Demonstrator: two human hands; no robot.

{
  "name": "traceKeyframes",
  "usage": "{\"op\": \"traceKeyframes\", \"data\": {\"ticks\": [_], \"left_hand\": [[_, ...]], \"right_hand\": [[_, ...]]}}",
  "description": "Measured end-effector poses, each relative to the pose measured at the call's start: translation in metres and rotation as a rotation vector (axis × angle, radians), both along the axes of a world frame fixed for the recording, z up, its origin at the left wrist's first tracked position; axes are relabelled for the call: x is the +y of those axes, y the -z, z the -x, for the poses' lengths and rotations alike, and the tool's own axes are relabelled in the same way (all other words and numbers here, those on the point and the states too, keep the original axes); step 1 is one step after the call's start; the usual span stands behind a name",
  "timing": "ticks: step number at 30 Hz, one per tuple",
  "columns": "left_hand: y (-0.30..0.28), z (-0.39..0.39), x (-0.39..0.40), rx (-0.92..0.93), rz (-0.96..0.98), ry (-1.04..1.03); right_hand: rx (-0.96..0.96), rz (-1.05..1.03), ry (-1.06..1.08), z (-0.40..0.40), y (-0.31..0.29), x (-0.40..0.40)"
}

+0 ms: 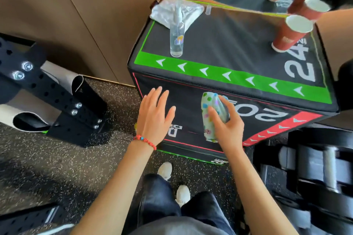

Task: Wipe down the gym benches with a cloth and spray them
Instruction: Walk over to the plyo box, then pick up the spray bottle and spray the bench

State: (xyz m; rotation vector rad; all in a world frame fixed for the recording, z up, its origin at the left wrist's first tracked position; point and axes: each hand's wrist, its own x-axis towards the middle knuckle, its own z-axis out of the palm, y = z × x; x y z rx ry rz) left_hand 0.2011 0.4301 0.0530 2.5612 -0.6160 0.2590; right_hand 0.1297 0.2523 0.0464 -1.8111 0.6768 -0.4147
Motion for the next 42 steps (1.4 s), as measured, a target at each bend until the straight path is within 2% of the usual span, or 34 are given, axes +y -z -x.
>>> {"op": "traceKeyframes", "data": {"ticks": [8,12,19,23,33,39,42], "left_hand": [[-0.026,-0.083,-0.012,-0.066,0.090,0.076],[-0.036,-0.119,-0.022,0.013,0.195,0.067],[-0.050,-0.166,-0.058,0.123,0.520,0.033],[-0.050,-0.183,-0.074,0.143,0.580,0.072],[-0.049,-0.187,-0.086,0.191,0.754,0.126],[-0.054,-0.156,-0.103,0.498,0.917,0.269],[-0.056,-0.130,-0.116,0.573,0.956,0.352]], "right_hand": [[-0.096,0.019,0.084,-0.064,-0.027,-0.002],[-0.111,0.008,0.134,-0.085,-0.031,-0.003],[-0.129,0.035,0.192,-0.098,-0.035,-0.006],[-0.139,0.050,0.224,-0.100,-0.037,-0.006],[-0.175,0.028,0.338,-0.095,-0.039,-0.003],[-0.205,0.027,0.472,-0.067,-0.034,-0.008],[-0.200,0.023,0.548,-0.042,-0.030,-0.011]]}}
